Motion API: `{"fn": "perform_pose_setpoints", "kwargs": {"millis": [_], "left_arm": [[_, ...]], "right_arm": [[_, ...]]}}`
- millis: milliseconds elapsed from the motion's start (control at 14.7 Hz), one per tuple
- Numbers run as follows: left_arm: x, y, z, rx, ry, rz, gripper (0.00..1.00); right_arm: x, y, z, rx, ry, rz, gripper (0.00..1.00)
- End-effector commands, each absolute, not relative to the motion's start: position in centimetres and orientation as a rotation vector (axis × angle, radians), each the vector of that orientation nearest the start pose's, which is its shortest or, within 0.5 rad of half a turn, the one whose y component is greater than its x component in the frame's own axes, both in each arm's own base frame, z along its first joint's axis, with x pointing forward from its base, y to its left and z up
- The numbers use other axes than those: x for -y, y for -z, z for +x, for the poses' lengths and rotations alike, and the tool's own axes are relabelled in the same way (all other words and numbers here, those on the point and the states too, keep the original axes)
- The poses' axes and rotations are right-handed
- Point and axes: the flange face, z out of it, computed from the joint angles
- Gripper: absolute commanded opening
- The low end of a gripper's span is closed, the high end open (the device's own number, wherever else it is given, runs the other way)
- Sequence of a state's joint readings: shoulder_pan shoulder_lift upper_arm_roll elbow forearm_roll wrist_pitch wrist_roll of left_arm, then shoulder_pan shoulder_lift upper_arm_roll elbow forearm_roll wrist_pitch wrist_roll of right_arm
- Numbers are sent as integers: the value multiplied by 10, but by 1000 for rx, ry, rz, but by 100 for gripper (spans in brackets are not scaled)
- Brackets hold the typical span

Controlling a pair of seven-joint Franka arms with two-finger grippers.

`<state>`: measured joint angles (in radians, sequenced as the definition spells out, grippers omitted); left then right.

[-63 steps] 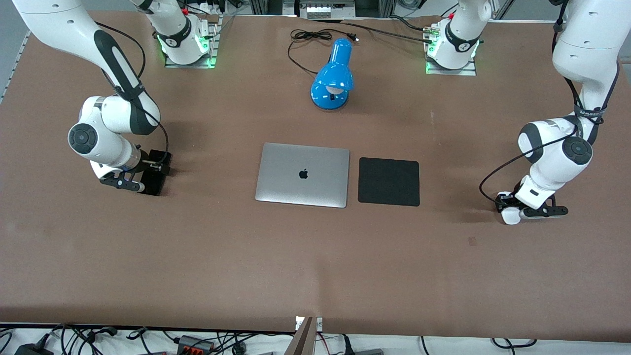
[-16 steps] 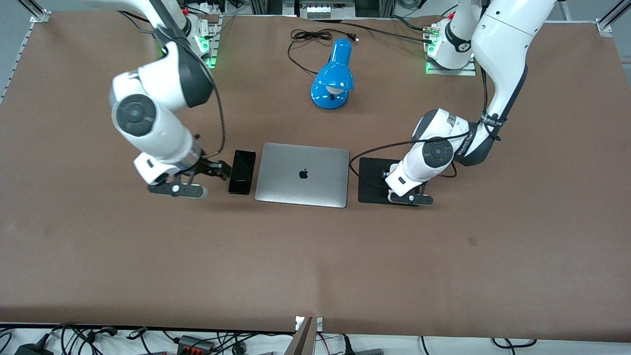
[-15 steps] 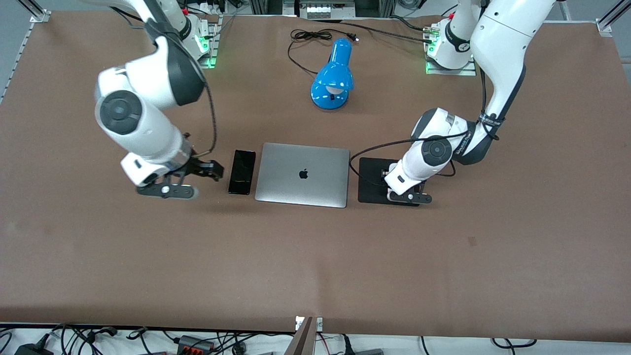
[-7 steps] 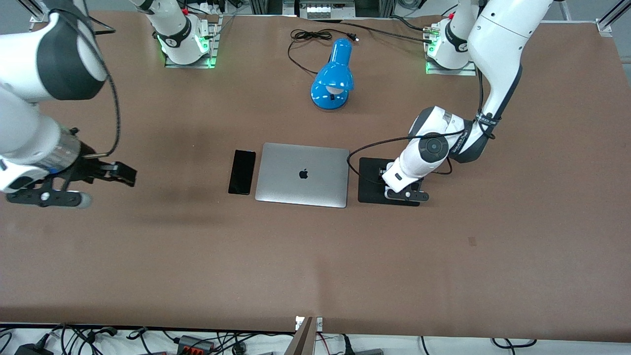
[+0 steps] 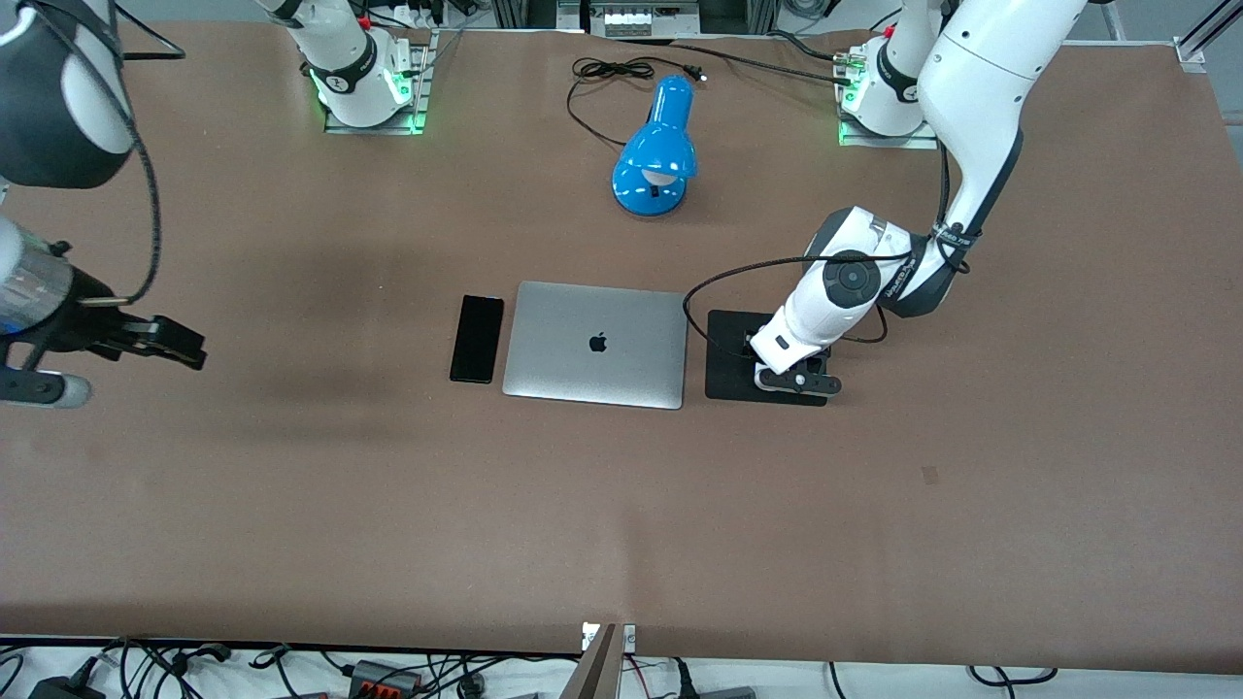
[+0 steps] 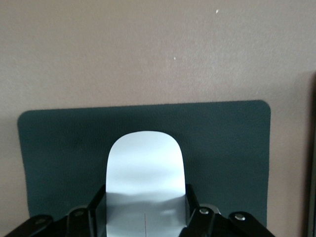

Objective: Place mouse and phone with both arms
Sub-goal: 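Lower the mouse onto the mouse pad while the right gripper withdraws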

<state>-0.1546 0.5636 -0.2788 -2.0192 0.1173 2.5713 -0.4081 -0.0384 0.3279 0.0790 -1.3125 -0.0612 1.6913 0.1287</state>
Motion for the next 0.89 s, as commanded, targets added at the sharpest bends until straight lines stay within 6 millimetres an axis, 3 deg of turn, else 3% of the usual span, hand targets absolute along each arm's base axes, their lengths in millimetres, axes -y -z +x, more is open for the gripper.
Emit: {"fn": "perform_pose_setpoints", "kwargs": {"millis": [0,273,477,818], "left_arm": [[250,-179,544,-128,-4,-3213,100],[248,-190,548,-133,13,-3212,100],[244,-230,557,-127,70,-3198,100],[236,-331,598,-109,-81,-3102,100]], "right_arm": [[10,-576,657,-43,112,-3160,100],[22,-602,642,-9,162,-3179,100],[21,-602,633,12,150,-3170,100],[26,-576,583,16,198,-3179,100]]}}
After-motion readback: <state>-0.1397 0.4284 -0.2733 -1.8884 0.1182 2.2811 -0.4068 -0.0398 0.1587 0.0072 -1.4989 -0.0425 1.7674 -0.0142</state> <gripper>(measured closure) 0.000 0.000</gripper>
